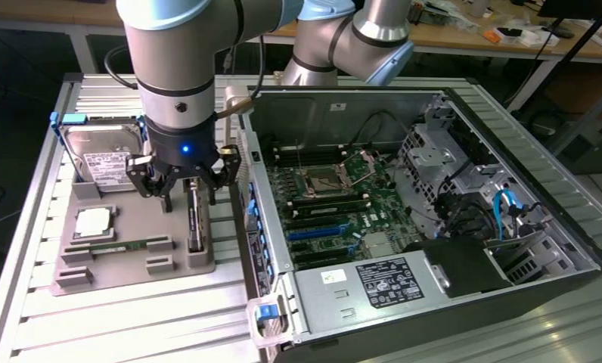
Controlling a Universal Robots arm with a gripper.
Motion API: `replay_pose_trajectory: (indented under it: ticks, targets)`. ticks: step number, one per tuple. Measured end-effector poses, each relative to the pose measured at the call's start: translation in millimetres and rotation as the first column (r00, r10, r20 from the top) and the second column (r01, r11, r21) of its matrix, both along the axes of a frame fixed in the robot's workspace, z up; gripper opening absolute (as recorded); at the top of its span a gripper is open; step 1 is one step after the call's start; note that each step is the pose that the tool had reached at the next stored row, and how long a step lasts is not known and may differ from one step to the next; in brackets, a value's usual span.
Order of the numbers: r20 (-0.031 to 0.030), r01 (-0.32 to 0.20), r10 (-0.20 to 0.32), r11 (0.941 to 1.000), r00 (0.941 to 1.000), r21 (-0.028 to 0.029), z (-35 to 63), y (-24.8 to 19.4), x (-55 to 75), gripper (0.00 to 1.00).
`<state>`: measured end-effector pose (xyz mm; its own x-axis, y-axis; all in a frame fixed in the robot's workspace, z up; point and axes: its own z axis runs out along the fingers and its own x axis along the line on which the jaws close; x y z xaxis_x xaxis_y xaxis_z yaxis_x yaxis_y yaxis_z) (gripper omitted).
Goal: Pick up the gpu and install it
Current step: 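Pick up the gpu and move the gpu toward the slot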
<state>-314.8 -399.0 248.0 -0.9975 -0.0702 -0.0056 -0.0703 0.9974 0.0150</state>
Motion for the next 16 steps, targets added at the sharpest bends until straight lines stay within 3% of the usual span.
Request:
replay_pose_trajectory:
  ticks: [16]
  targets:
    - [-0.0002,0.000,0.000,1.0000,1.0000,-0.0002,-8.3,0.0,0.0,0.66]
